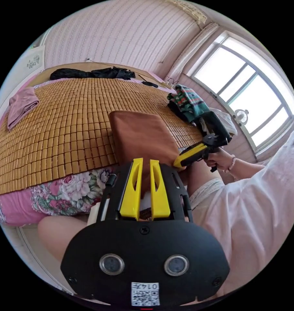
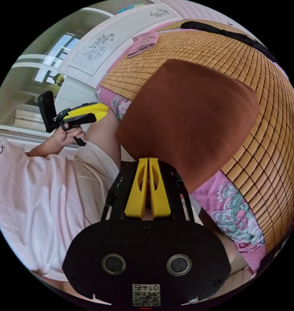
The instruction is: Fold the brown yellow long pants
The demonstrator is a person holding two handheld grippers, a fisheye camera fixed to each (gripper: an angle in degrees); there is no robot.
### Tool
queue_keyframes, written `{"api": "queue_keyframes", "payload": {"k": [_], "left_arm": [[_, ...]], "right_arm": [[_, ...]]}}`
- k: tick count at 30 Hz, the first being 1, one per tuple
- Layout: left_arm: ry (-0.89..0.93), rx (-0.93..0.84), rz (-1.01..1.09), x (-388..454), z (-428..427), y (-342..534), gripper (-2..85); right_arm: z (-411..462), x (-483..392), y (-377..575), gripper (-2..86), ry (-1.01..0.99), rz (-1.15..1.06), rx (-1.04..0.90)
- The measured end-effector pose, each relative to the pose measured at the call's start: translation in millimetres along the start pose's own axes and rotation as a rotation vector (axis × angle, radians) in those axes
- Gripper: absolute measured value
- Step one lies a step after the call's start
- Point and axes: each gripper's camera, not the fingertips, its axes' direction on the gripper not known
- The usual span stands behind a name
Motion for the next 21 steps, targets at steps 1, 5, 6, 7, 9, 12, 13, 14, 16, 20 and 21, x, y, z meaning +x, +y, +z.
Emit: {"api": "queue_keyframes", "payload": {"k": [1, 5, 6, 7, 9, 12, 13, 14, 16, 20, 21], "left_arm": [[-0.040, -0.017, -0.015, -1.6, 10.5, -4.9, 6.4], [-0.063, -0.097, -0.159, -27.2, 45.2, -26.9, 7.7], [-0.005, -0.070, -0.172, -33.5, 37.1, -30.7, 8.6], [0.006, -0.050, -0.167, -35.8, 32.1, -32.1, 9.4], [-0.020, 0.022, -0.160, -49.5, 16.4, -37.5, 12.8], [0.051, -0.020, -0.212, -79.3, 29.8, -48.8, 15.8], [0.070, -0.038, -0.220, -84.3, 35.5, -51.5, 16.1], [0.108, -0.063, -0.234, -92.1, 46.0, -56.8, 16.4], [0.146, -0.091, -0.246, -99.0, 61.4, -64.0, 16.8], [0.271, -0.171, -0.261, -103.6, 91.9, -79.6, 17.8], [0.266, -0.168, -0.245, -103.2, 93.5, -82.8, 17.7]], "right_arm": [[8.0, -2.4, -3.2, -0.5, 0.036, 0.012, -0.005], [7.4, -3.8, -14.9, -0.2, -0.056, 0.030, -0.014], [-7.7, -9.3, -12.8, 0.3, -0.073, -0.005, 0.043], [-27.0, -13.6, -7.1, 1.0, -0.039, -0.021, 0.128], [-53.9, -11.9, 3.7, 3.0, 0.056, 0.011, 0.250], [-74.0, 11.6, 19.5, 12.7, 0.201, 0.135, 0.396], [-71.9, 26.2, 21.2, 16.1, 0.205, 0.201, 0.384], [-69.5, 32.9, 21.7, 16.2, 0.192, 0.229, 0.371], [-54.6, 59.2, 27.2, 16.6, 0.069, 0.369, 0.352], [-33.4, 79.3, 39.3, 16.6, -0.179, 0.503, 0.438], [-32.5, 82.9, 45.3, 16.4, -0.218, 0.533, 0.478]]}}
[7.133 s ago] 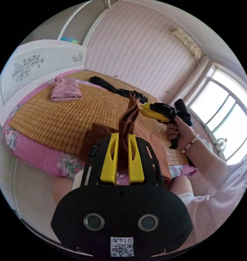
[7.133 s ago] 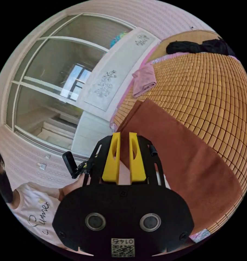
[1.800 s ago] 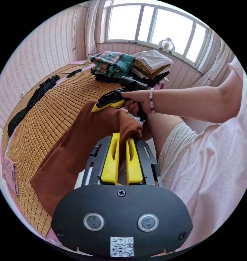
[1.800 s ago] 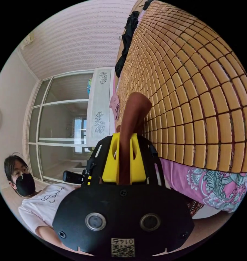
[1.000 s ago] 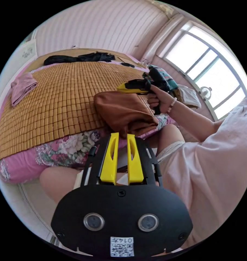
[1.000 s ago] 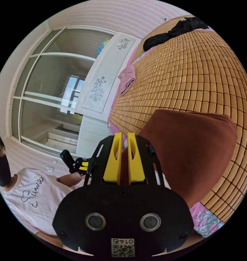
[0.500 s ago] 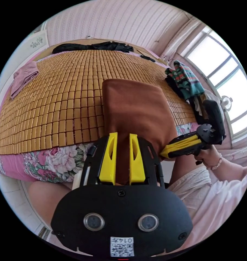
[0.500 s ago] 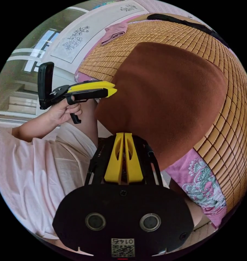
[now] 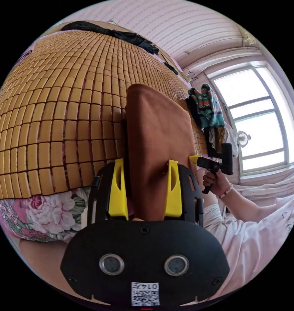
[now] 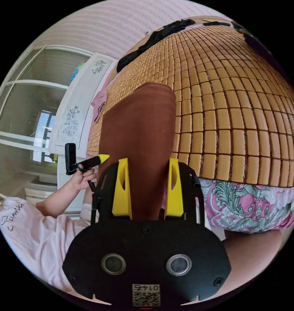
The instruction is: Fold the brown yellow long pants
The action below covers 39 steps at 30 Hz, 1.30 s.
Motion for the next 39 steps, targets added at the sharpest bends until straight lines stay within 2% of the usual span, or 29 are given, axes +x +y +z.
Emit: {"api": "queue_keyframes", "payload": {"k": [4, 8, 12, 16, 20, 22, 24, 26, 28, 29, 31, 33, 34, 36, 39], "left_arm": [[0.040, -0.013, -0.002, -6.1, 0.1, -6.8, 16.1], [0.078, -0.038, -0.009, -8.8, -1.6, -15.5, 12.5], [0.073, -0.039, -0.028, 4.6, -13.0, -12.9, 8.4], [0.165, 0.064, -0.014, 34.5, -19.8, -11.3, 6.9], [0.255, 0.189, 0.098, 103.1, -16.2, -51.5, 6.8], [0.294, 0.232, 0.195, 150.6, -10.2, -83.5, 6.8], [0.305, 0.294, 0.329, 233.8, 2.2, -132.0, 7.1], [0.296, 0.334, 0.376, 296.1, 18.1, -170.0, 7.7], [0.315, 0.326, 0.369, 342.8, 45.6, -209.9, 8.6], [0.307, 0.301, 0.376, 365.5, 71.3, -234.4, 8.7], [0.223, 0.205, 0.344, 386.1, 120.1, -264.7, 8.0], [-0.013, 0.024, 0.285, 395.6, 182.6, -290.0, 5.3], [-0.042, -0.001, 0.284, 395.7, 192.2, -292.8, 5.3], [-0.005, 0.002, 0.289, 389.6, 200.4, -296.9, 5.3], [0.022, 0.042, 0.358, 378.4, 186.7, -293.0, 5.8]], "right_arm": [[-6.6, 30.1, 4.8, 15.8, -0.250, 0.176, 0.047], [-3.2, 28.7, -5.2, 11.7, -0.277, 0.166, -0.052], [-15.1, -50.9, -15.2, 8.0, -0.019, -0.188, -0.074], [-51.8, -118.2, -24.8, 7.5, 0.026, -0.469, -0.032], [-121.2, -141.2, -44.3, 7.4, 0.073, -0.583, 0.029], [-191.3, -142.9, -62.9, 7.5, 0.119, -0.601, 0.098], [-252.4, -139.6, -78.6, 7.8, 0.194, -0.578, 0.180], [-308.6, -133.5, -95.0, 8.7, 0.369, -0.524, 0.289], [-357.1, -111.0, -122.1, 11.3, 0.600, -0.367, 0.414], [-362.2, -101.5, -130.0, 12.4, 0.635, -0.320, 0.424], [-351.7, -48.9, -156.7, 16.9, 0.686, -0.104, 0.397], [-315.2, -13.3, -163.8, 19.2, 0.707, 0.011, 0.322], [-287.9, -3.6, -165.1, 19.9, 0.778, 0.006, 0.263], [-262.9, -10.3, -161.5, 20.2, 0.927, -0.049, 0.306], [-254.2, -21.4, -163.8, 19.3, 0.924, -0.072, 0.351]]}}
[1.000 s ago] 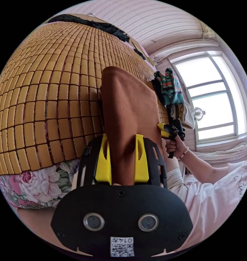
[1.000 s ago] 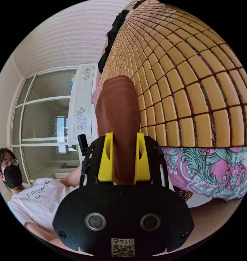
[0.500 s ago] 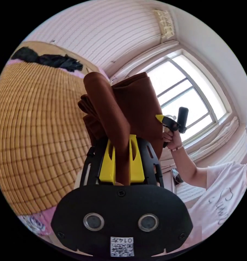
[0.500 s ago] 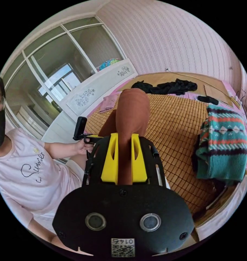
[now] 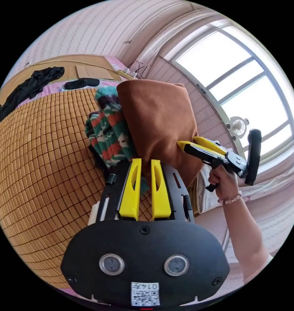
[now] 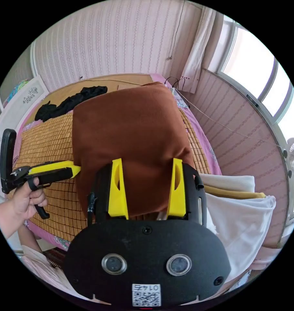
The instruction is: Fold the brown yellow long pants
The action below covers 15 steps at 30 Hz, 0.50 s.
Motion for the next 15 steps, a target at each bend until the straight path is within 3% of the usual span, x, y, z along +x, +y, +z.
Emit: {"api": "queue_keyframes", "payload": {"k": [3, 7, 9, 15], "left_arm": [[0.008, 0.054, 0.047, -12.4, -40.0, 25.8, 5.1], [-0.084, 0.159, 0.115, -51.8, -111.4, 101.4, 5.3], [-0.150, 0.191, 0.068, -98.7, -163.9, 167.8, 5.0], [-0.414, 0.261, -0.247, -230.1, -324.1, 348.1, 5.3]], "right_arm": [[-20.7, 4.1, 6.1, 14.7, -0.045, 0.123, 0.059], [-63.5, -44.7, 43.4, 14.0, -0.118, 0.000, 0.205], [-66.1, -85.3, 59.0, 15.7, -0.184, -0.090, 0.164], [-17.1, -281.9, 109.7, 17.0, -0.641, -0.395, -0.063]]}}
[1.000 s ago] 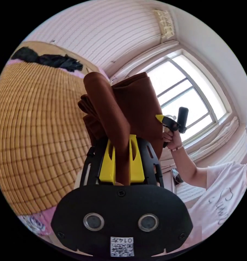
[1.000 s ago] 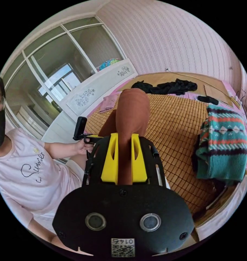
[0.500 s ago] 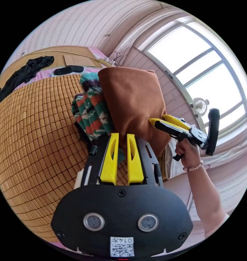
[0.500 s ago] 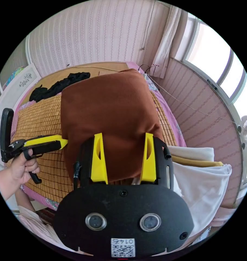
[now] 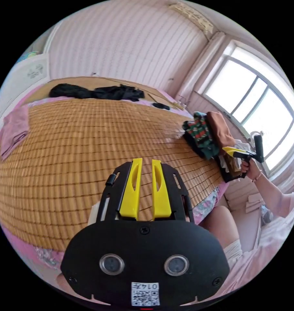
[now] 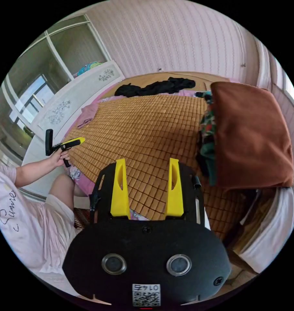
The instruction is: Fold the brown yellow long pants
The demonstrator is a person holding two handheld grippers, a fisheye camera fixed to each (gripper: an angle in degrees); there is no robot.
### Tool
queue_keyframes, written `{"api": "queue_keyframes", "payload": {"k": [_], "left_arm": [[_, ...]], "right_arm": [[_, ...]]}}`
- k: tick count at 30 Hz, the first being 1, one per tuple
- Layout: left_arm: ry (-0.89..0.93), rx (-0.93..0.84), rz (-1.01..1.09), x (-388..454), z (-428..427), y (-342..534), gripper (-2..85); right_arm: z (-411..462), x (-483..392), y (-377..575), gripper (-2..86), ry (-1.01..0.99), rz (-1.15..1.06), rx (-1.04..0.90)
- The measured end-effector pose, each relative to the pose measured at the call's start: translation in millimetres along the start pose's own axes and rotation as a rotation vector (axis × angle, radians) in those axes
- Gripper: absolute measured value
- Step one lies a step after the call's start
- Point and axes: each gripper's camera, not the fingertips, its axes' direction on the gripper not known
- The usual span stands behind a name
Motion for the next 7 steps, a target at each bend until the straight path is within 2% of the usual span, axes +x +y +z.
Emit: {"api": "queue_keyframes", "payload": {"k": [2, 7], "left_arm": [[-0.098, 0.008, -0.115, -64.4, -36.9, 22.7, 5.4], [-0.242, 0.099, -0.383, -209.2, -108.8, 58.6, 5.3]], "right_arm": [[51.6, -48.4, -23.0, 16.0, -0.056, -0.088, -0.025], [180.7, -219.7, -133.1, 12.8, -0.213, -0.501, -0.123]]}}
